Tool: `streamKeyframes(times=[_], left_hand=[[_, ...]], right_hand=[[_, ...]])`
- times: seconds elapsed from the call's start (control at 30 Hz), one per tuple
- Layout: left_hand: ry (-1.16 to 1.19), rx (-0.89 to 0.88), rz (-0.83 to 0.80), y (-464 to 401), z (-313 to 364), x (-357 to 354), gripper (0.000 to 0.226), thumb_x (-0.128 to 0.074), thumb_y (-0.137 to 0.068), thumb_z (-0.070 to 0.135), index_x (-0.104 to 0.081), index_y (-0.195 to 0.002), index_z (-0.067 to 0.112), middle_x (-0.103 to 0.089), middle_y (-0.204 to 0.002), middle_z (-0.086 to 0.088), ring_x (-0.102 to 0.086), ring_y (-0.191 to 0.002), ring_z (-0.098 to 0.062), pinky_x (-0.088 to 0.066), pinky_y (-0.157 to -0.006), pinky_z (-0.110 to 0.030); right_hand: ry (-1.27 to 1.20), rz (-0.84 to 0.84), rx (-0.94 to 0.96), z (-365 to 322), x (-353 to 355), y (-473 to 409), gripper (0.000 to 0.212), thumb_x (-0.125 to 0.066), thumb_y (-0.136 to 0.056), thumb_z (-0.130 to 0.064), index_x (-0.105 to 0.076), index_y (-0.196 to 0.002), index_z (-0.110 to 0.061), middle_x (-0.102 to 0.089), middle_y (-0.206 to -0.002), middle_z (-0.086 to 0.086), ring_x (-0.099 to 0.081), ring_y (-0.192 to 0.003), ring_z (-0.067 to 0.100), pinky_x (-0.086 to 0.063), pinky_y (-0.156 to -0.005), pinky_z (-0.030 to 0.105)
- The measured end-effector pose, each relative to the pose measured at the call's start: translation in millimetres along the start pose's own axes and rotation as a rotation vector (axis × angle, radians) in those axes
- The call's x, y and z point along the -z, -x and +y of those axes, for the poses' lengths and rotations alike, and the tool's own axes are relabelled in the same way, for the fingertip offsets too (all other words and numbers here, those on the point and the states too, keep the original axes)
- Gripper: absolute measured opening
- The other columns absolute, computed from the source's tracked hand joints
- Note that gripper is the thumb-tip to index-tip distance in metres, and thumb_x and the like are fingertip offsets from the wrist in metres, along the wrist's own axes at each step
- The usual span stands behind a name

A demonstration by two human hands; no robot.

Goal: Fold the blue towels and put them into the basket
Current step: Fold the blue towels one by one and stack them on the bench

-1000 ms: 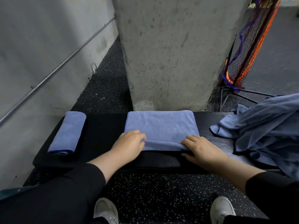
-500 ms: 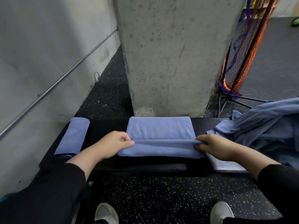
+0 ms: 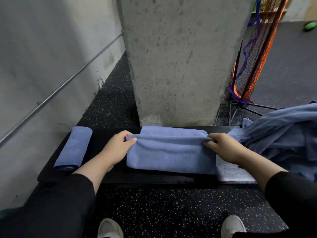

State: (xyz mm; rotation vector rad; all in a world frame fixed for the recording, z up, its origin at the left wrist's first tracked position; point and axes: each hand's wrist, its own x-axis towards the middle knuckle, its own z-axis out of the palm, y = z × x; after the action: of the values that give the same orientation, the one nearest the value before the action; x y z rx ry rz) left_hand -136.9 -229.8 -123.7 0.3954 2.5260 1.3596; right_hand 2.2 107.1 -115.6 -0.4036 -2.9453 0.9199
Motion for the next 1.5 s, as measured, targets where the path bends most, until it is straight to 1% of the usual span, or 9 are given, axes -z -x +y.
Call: streamKeyframes(times=[0.17,0.37,0.53,0.63,0.73,0.9,1.13,1.37,1.5], left_hand=[[-0.074,-0.031,0.046,-27,5,-28,0.013,-0.052,-0.103,0.026,-0.06,-0.097,0.018,-0.064,-0.091,-0.005,-0.055,-0.08,-0.016,-0.042,-0.07,-0.033],[-0.426,-0.017,-0.14,-44,-8,-38,0.018,-0.044,-0.105,0.031,-0.049,-0.092,0.02,-0.059,-0.086,-0.004,-0.047,-0.073,-0.015,-0.037,-0.064,-0.033],[-0.507,-0.01,-0.323,-28,-1,-16,0.02,-0.043,-0.106,0.03,-0.045,-0.086,0.026,-0.052,-0.082,0.004,-0.043,-0.07,-0.01,-0.033,-0.06,-0.028],[-0.52,-0.005,-0.4,-16,0,-6,0.024,-0.045,-0.105,0.031,-0.046,-0.082,0.026,-0.05,-0.079,0.006,-0.04,-0.068,-0.008,-0.034,-0.063,-0.027],[-0.439,-0.044,-0.29,-17,2,-6,0.019,-0.046,-0.104,0.032,-0.054,-0.091,0.023,-0.062,-0.088,-0.007,-0.048,-0.072,-0.01,-0.038,-0.066,-0.029],[-0.394,0.014,-0.194,-33,-7,-15,0.021,-0.042,-0.105,0.033,-0.055,-0.098,0.018,-0.066,-0.101,-0.018,-0.049,-0.074,-0.014,-0.039,-0.064,-0.032],[-0.542,0.047,-0.128,-71,-5,-28,0.02,-0.037,-0.106,0.034,-0.051,-0.095,0.026,-0.065,-0.09,-0.006,-0.054,-0.072,-0.016,-0.04,-0.062,-0.032],[-0.609,0.025,-0.038,-99,-14,-46,0.022,-0.045,-0.104,0.035,-0.048,-0.084,0.024,-0.061,-0.079,0.0,-0.056,-0.071,-0.018,-0.044,-0.062,-0.036],[-0.66,-0.004,0.132,-100,-13,-52,0.02,-0.053,-0.1,0.043,-0.05,-0.106,0.024,-0.06,-0.097,0.003,-0.06,-0.088,-0.022,-0.046,-0.065,-0.037]], right_hand=[[0.026,-0.008,-0.108,6,-10,-13,0.023,-0.057,-0.096,-0.023,-0.06,-0.081,-0.006,-0.056,-0.069,0.003,-0.044,-0.063,0.014,-0.035,-0.058,0.028],[0.135,-0.079,-0.155,15,-16,-19,0.03,-0.056,-0.098,-0.025,-0.051,-0.071,-0.013,-0.053,-0.064,-0.002,-0.046,-0.061,0.015,-0.034,-0.055,0.024],[0.12,-0.27,-0.206,16,-12,-11,0.03,-0.055,-0.097,-0.026,-0.051,-0.072,-0.01,-0.057,-0.069,0.006,-0.063,-0.061,0.019,-0.055,-0.058,0.029],[0.207,-0.215,-0.086,9,-10,-5,0.029,-0.055,-0.097,-0.03,-0.055,-0.08,-0.006,-0.058,-0.071,0.004,-0.053,-0.066,0.017,-0.044,-0.064,0.031],[0.176,-0.115,-0.018,3,-11,-7,0.025,-0.055,-0.096,-0.027,-0.055,-0.08,-0.009,-0.056,-0.068,-0.001,-0.049,-0.067,0.016,-0.038,-0.063,0.032],[0.241,-0.131,-0.126,11,-23,-22,0.029,-0.049,-0.1,-0.03,-0.046,-0.074,-0.018,-0.052,-0.071,-0.006,-0.052,-0.076,0.023,-0.035,-0.066,0.034],[0.074,-0.038,-0.243,21,-21,-43,0.033,-0.047,-0.102,-0.029,-0.058,-0.084,-0.003,-0.064,-0.076,0.015,-0.066,-0.07,0.031,-0.058,-0.063,0.048],[0.147,0.006,-0.248,31,-29,-65,0.036,-0.047,-0.101,-0.034,-0.052,-0.072,-0.013,-0.059,-0.069,0.004,-0.064,-0.076,0.031,-0.052,-0.064,0.04],[0.384,0.122,-0.183,35,-35,-66,0.028,-0.056,-0.097,-0.043,-0.048,-0.084,-0.019,-0.064,-0.097,0.007,-0.062,-0.1,0.034,-0.04,-0.069,0.037]])
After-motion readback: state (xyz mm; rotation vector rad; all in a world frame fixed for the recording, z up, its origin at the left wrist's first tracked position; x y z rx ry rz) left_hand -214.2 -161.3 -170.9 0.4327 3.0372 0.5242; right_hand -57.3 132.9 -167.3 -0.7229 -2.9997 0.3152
